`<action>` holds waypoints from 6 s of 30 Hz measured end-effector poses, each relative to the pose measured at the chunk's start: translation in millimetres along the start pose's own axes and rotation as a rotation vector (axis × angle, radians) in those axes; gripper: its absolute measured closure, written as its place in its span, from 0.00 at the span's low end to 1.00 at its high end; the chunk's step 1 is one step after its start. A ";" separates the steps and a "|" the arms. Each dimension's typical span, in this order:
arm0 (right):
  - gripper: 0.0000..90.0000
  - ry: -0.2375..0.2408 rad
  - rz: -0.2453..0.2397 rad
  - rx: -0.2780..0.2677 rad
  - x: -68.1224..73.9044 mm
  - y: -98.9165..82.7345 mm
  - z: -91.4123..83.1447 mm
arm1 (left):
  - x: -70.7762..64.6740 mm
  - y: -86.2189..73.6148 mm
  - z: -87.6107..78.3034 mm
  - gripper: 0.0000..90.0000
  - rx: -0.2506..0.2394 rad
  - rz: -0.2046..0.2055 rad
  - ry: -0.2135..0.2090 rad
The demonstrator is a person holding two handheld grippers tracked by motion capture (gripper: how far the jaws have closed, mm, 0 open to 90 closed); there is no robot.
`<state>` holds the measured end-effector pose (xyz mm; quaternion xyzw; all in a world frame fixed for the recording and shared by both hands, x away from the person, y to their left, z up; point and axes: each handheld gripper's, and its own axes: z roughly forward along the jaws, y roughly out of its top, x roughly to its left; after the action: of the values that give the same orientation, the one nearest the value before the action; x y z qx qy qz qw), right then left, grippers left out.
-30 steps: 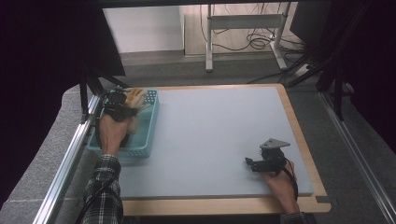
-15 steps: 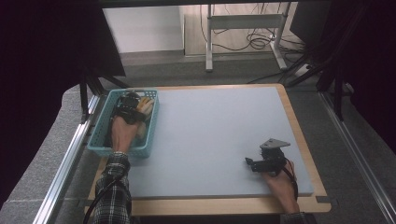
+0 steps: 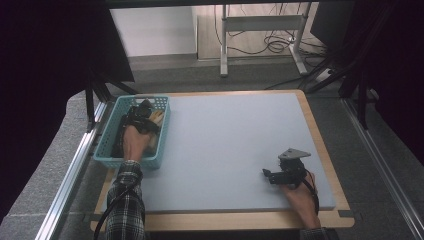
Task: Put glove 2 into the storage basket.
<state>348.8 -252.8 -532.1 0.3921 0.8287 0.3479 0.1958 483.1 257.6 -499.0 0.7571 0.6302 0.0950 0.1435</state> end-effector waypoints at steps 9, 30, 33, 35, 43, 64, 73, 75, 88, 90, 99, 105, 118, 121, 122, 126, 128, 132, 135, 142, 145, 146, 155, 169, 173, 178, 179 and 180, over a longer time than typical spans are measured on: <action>0.17 0.005 0.009 0.003 -0.8 0.2 -0.1 | 10.0 -1.3 11.8 0.30 0.078 -0.103 -0.105; 0.17 0.000 0.004 0.000 -0.2 0.0 0.0 | 25.1 -11.5 -68.4 0.34 -0.196 -0.076 -0.082; 0.17 0.000 0.002 0.000 -0.2 0.0 0.0 | 28.4 -17.3 -73.3 0.55 -0.208 -0.062 -0.067; 0.17 0.000 0.002 0.000 -0.2 0.0 0.0 | 28.5 -20.6 -72.1 0.68 -0.200 -0.044 -0.036; 0.17 -0.001 0.001 0.000 0.0 0.0 0.0 | 28.1 -25.1 -47.8 1.00 -0.124 -0.008 0.044; 0.17 0.000 0.000 -0.001 0.1 -0.1 0.0 | 19.9 -12.7 -19.6 1.00 -0.097 -0.020 -0.003; 0.17 0.000 0.001 -0.001 0.1 -0.1 0.0 | 13.0 -11.3 -17.3 1.00 -0.097 -0.009 -0.048; 0.17 0.000 0.000 -0.001 0.0 -0.1 0.0 | 11.1 -11.4 -17.4 1.00 -0.091 0.000 -0.050; 0.17 -0.001 0.001 -0.001 0.1 -0.1 -0.1 | 19.4 -15.9 -24.6 0.83 -0.130 0.013 -0.004; 0.17 -0.001 0.001 -0.001 0.1 0.0 -0.1 | 21.1 -17.0 -28.6 0.77 -0.153 0.009 0.009; 0.17 -0.002 0.000 -0.001 0.2 -0.1 -0.1 | 29.9 -23.1 -43.8 0.57 -0.206 -0.021 0.045; 0.17 -0.002 0.001 0.000 0.4 0.0 -0.2 | 32.7 -28.9 -50.8 0.49 -0.231 -0.015 0.034; 0.17 -0.002 -0.001 -0.001 0.3 -0.1 -0.2 | 34.6 -38.7 -62.6 0.30 -0.290 -0.040 -0.017; 0.17 -0.003 -0.001 -0.001 0.3 -0.1 -0.2 | 34.5 -40.8 -65.2 0.27 -0.308 -0.035 -0.027; 0.17 -0.002 -0.001 -0.001 0.4 -0.1 -0.2 | 34.4 -41.6 -66.0 0.26 -0.313 -0.035 -0.032; 0.17 -0.003 -0.001 -0.001 0.4 -0.1 -0.2 | 32.8 -44.5 -68.1 0.21 -0.324 -0.020 -0.042; 0.17 -0.003 -0.001 -0.001 0.5 -0.1 -0.3 | 32.1 -46.2 -68.7 0.19 -0.327 -0.011 -0.049; 0.17 -0.003 -0.001 -0.001 0.5 -0.1 -0.2 | 30.1 -49.6 -68.9 0.16 -0.338 -0.004 -0.065; 0.17 -0.003 -0.001 -0.001 0.5 -0.1 -0.2 | 28.6 -51.7 -69.3 0.13 -0.355 0.000 -0.081; 0.17 -0.003 -0.001 -0.001 0.5 -0.1 -0.2 | 24.1 -55.9 -74.6 0.09 -0.384 0.019 -0.106; 0.17 -0.003 -0.001 -0.001 0.5 -0.1 -0.3 | 21.7 -58.4 -77.7 0.09 -0.398 0.025 -0.118; 0.17 -0.003 -0.001 -0.001 0.6 -0.1 -0.3 | 20.8 -59.0 -78.3 0.08 -0.401 0.027 -0.122; 0.17 -0.004 -0.002 -0.001 0.6 -0.2 -0.3 | 10.5 -65.2 -83.5 0.04 -0.402 0.083 -0.118; 0.17 -0.004 -0.002 -0.001 0.7 -0.2 -0.3 | 3.4 -75.7 -91.6 0.02 -0.439 0.116 -0.114; 0.17 -0.004 -0.002 -0.001 0.7 -0.2 -0.3 | -0.3 -79.1 -94.1 0.01 -0.450 0.130 -0.118; 0.17 -0.005 -0.003 -0.001 0.7 -0.2 -0.3 | -5.1 -82.4 -97.0 0.01 -0.464 0.141 -0.126; 0.17 -0.005 -0.003 -0.001 0.7 -0.2 -0.4 | -6.5 -83.2 -97.7 0.01 -0.467 0.144 -0.131; 0.17 -0.005 -0.004 -0.001 0.7 -0.2 -0.3 | -7.5 -83.8 -98.3 0.01 -0.467 0.150 -0.133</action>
<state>348.1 -252.5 -532.1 0.3915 0.8287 0.3470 0.1989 372.1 273.6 -434.5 0.7526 0.5226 0.1985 0.3480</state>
